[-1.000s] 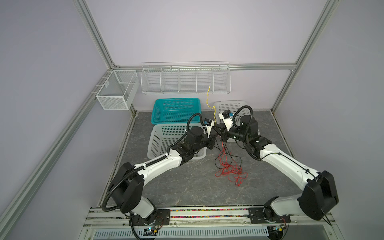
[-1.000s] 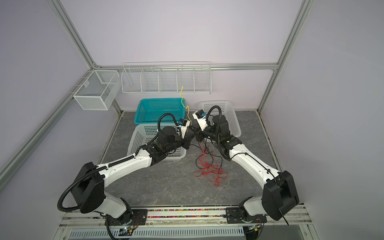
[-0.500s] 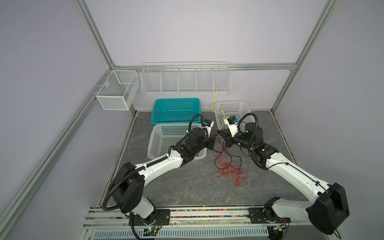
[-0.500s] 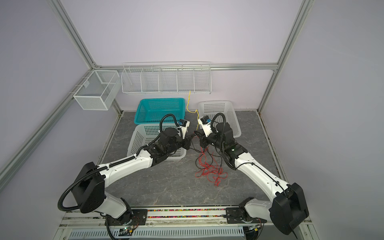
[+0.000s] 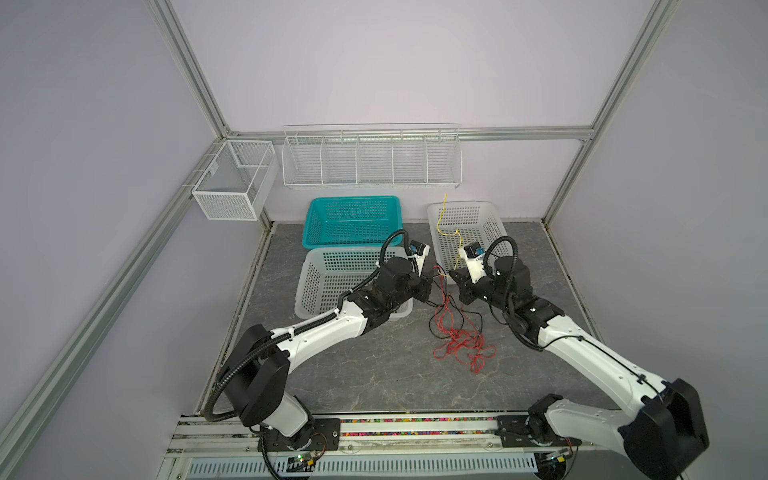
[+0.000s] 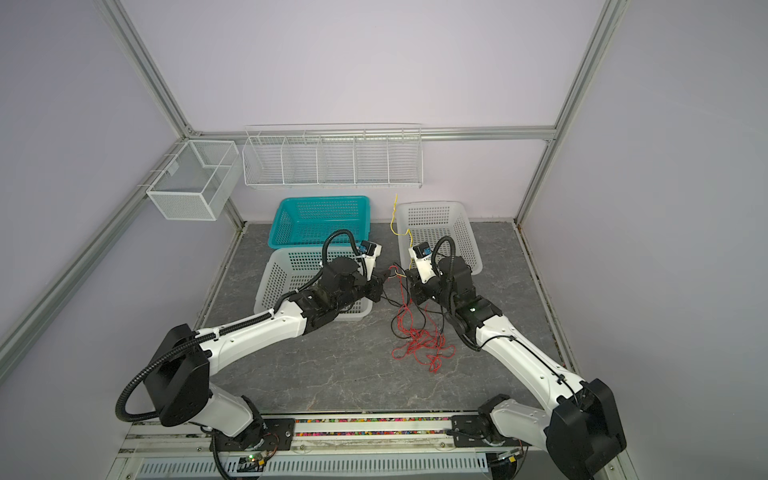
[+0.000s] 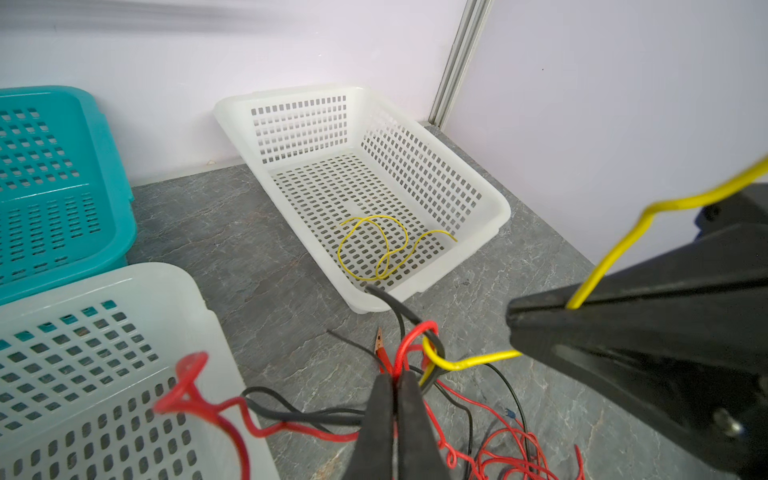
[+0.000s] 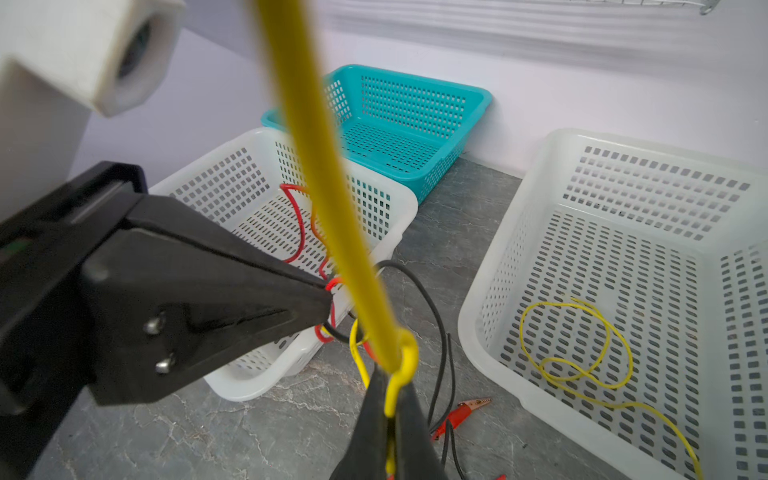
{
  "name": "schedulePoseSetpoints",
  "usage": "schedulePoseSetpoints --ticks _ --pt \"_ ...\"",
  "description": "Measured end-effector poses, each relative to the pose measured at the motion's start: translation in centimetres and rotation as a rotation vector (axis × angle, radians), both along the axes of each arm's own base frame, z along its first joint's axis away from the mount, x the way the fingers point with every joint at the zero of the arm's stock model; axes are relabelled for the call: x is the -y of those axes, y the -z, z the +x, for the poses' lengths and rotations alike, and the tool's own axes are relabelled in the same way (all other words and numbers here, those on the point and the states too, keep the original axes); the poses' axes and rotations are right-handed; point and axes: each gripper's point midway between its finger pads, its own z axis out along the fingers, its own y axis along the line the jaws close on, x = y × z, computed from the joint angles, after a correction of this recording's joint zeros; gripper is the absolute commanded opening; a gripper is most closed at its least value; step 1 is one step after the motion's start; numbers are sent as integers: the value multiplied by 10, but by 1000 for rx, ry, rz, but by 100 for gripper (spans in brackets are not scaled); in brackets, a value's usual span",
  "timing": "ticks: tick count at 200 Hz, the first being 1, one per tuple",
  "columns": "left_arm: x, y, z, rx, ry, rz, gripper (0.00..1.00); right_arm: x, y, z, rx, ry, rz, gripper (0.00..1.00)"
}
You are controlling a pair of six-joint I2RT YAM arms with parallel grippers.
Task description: Untangle the cables
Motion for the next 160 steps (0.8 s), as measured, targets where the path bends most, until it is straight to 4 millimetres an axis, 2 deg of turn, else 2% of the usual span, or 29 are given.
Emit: schedulePoseSetpoints --ticks 23,108,128,160 --pt "0 0 0 0 1 1 0 3 1 -1 -1 11 -1 6" --pt "1 -10 -2 21 10 -22 0 9 -16 -1 -20 42 51 6" --pt "-3 -13 0 33 -8 -24 0 22 -20 6 -16 103 32 6" --pt "-42 -17 26 60 -170 5 0 81 -4 27 -54 331 -41 6"
